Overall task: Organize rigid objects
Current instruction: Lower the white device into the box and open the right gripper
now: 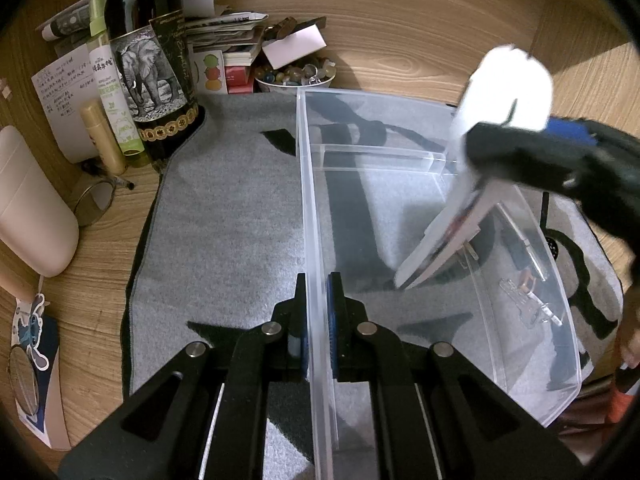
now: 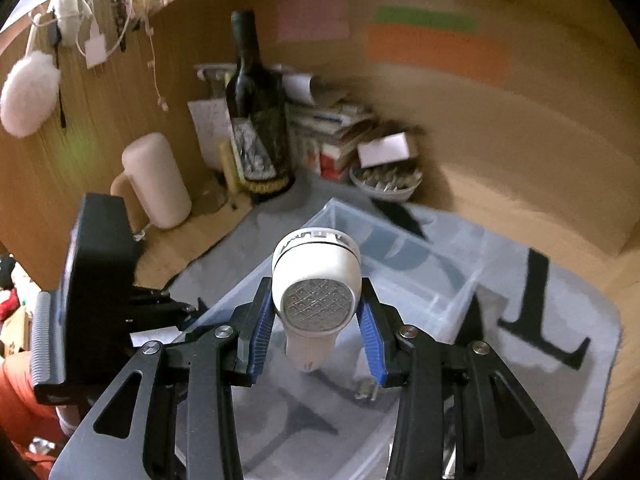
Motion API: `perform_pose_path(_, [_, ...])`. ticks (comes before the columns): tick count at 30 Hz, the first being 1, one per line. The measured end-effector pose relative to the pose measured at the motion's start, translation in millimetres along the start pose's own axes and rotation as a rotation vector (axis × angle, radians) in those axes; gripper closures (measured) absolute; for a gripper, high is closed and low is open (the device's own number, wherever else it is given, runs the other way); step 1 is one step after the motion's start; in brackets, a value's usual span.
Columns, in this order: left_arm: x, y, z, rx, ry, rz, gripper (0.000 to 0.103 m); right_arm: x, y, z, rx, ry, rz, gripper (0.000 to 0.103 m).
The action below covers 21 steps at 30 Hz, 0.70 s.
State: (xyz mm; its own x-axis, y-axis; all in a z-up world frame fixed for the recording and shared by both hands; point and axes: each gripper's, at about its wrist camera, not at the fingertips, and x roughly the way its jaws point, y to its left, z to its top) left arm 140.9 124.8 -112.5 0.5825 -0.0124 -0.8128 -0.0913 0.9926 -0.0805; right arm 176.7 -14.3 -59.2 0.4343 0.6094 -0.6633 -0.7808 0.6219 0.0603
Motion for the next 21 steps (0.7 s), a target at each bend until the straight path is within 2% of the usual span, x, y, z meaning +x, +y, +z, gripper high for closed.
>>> perform_pose_path(10, [2,1,1,0.001,-0.005,-0.004,0.096,16,-10,11,0.029,0.048,0.0,0.066])
perform_pose_path(14, [2,0,0,0.002,-0.007,-0.005,0.096,41,-8,4,0.005,0.139,-0.032,0.066])
perform_pose_path(21, [1,-1,-1,0.001,-0.008,-0.005,0.096,62,-6,-10,-0.017,0.239,-0.024,0.066])
